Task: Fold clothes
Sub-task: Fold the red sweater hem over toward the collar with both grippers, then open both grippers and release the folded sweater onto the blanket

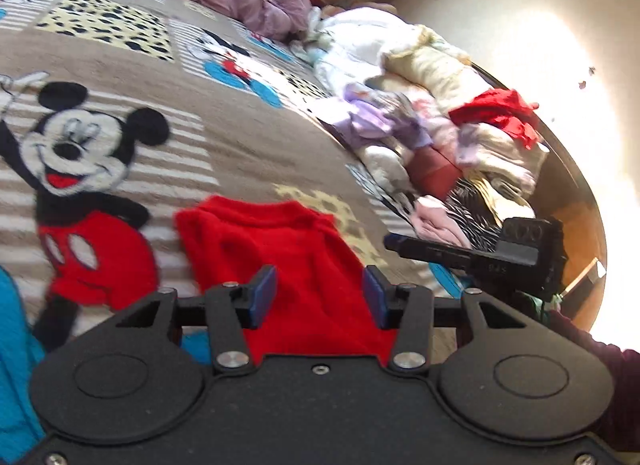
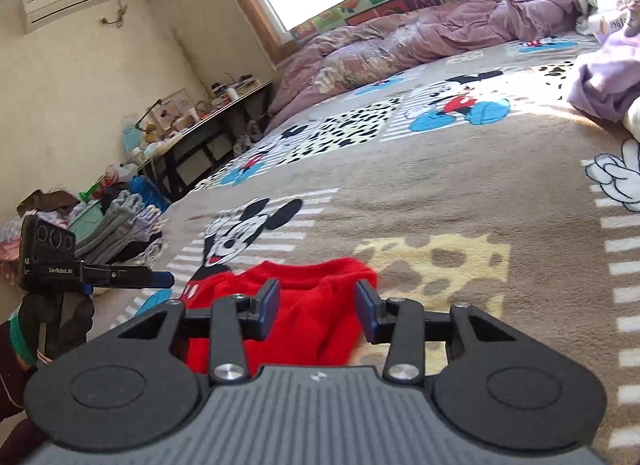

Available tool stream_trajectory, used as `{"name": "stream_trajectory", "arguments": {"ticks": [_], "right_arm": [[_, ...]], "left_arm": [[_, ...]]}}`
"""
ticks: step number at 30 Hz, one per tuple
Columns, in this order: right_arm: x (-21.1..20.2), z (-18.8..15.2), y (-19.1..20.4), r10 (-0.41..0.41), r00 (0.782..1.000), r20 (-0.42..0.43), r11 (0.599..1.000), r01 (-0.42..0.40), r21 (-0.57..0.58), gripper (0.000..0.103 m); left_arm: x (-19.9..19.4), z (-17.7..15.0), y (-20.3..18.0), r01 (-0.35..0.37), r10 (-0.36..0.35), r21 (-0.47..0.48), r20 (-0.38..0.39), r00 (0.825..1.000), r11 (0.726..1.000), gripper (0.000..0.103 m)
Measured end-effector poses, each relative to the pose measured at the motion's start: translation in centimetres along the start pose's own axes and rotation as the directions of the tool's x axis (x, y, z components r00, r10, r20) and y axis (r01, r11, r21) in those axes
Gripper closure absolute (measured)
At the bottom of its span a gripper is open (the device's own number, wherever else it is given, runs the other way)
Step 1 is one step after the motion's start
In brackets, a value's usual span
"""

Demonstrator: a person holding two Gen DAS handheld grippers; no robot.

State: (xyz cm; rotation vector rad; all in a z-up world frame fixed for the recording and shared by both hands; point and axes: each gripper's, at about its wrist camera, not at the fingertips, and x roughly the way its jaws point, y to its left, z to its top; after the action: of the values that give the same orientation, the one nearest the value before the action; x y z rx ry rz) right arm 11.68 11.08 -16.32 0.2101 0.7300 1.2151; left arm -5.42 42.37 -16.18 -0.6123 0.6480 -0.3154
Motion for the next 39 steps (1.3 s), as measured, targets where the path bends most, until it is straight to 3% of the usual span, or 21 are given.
{"name": "stream_trajectory", "arguments": {"ticks": [3,5,6,7,8,10,12,13,18,20,24,28,30,31,33,35,39], "right_arm": [[-0.9,-1.8,2.2,0.164,0.986,-0.036,0.986,-0.162,0.035,0.067],[-0.4,-3.1,2.9,0.193,0.978,-0.081,0.981,-0.19,0.046,0.067],[0.5,-4.0,2.7,0.173,0.976,-0.129,0.984,-0.166,0.067,0.067],[1.6,-5.0,2.3,0.136,0.973,-0.189,0.989,-0.121,0.087,0.069],[2.0,-5.7,2.1,0.112,0.972,-0.206,0.991,-0.095,0.091,0.079],[1.9,-6.1,2.3,0.097,0.977,-0.191,0.992,-0.08,0.092,0.079],[1.1,-5.5,2.7,0.099,0.979,-0.175,0.992,-0.084,0.094,0.076],[1.0,-5.5,2.9,0.096,0.98,-0.175,0.993,-0.083,0.084,0.077],[1.2,-6.4,3.3,0.052,0.974,-0.221,0.999,-0.052,0.004,0.076],[0.2,-5.8,3.6,0.071,0.981,-0.178,0.997,-0.066,0.031,0.074],[-1.0,-4.8,6.8,0.151,0.983,-0.105,0.986,-0.158,-0.054,0.074],[2.4,-4.4,7.9,0.176,0.967,-0.182,0.98,-0.188,-0.056,0.075],[3.9,-5.4,6.9,0.128,0.962,-0.243,0.989,-0.142,-0.044,0.085],[4.6,-5.9,6.2,0.101,0.957,-0.274,0.992,-0.116,-0.041,0.102],[4.6,-5.9,5.3,0.107,0.953,-0.283,0.994,-0.104,0.027,0.102],[4.1,-5.9,6.6,0.073,0.958,-0.276,0.995,-0.089,-0.045,0.1],[0.5,-4.9,7.4,0.108,0.976,-0.19,0.993,-0.116,-0.034,0.079]], "left_arm": [[2.1,-2.1,-1.6,0.124,-0.129,-0.074,-0.069,0.989,0.99,0.056],[4.4,-3.3,-0.8,0.085,-0.101,-0.128,-0.129,0.986,0.988,0.054],[5.8,-4.0,0.2,0.004,-0.03,-0.151,-0.173,0.984,0.988,0.064],[6.3,-4.3,1.1,-0.019,-0.011,-0.175,-0.166,0.986,0.984,0.08],[6.3,-4.2,1.6,-0.021,-0.014,-0.212,-0.166,0.986,0.977,0.08],[5.9,-3.6,0.4,-0.05,0.018,-0.181,-0.177,0.984,0.982,0.08],[4.9,-3.0,-0.5,-0.009,-0.017,-0.17,-0.152,0.988,0.985,0.067],[4.6,-3.1,-0.2,0.021,-0.051,-0.207,-0.137,0.989,0.978,0.049],[4.5,-3.7,0.6,0.063,-0.098,-0.294,-0.106,0.99,0.954,0.049],[3.3,-3.5,0.6,0.105,-0.129,-0.318,-0.055,0.99,0.942,0.049],[1.7,-3.8,1.3,0.188,-0.184,-0.385,0.047,0.982,0.904,0.047],[2.1,-4.6,3.2,0.184,-0.171,-0.471,0.071,0.983,0.863,0.047],[2.0,-4.9,3.7,0.186,-0.174,-0.487,0.071,0.982,0.853,0.046],[1.9,-4.9,3.6,0.183,-0.173,-0.482,0.067,0.983,0.857,0.046],[1.7,-4.8,3.2,0.191,-0.18,-0.471,0.069,0.981,0.861,0.046],[1.6,-4.3,2.7,0.217,-0.202,-0.459,0.083,0.976,0.861,0.045],[2.4,-3.5,1.5,0.272,-0.259,-0.447,0.092,0.961,0.852,0.044]]}}
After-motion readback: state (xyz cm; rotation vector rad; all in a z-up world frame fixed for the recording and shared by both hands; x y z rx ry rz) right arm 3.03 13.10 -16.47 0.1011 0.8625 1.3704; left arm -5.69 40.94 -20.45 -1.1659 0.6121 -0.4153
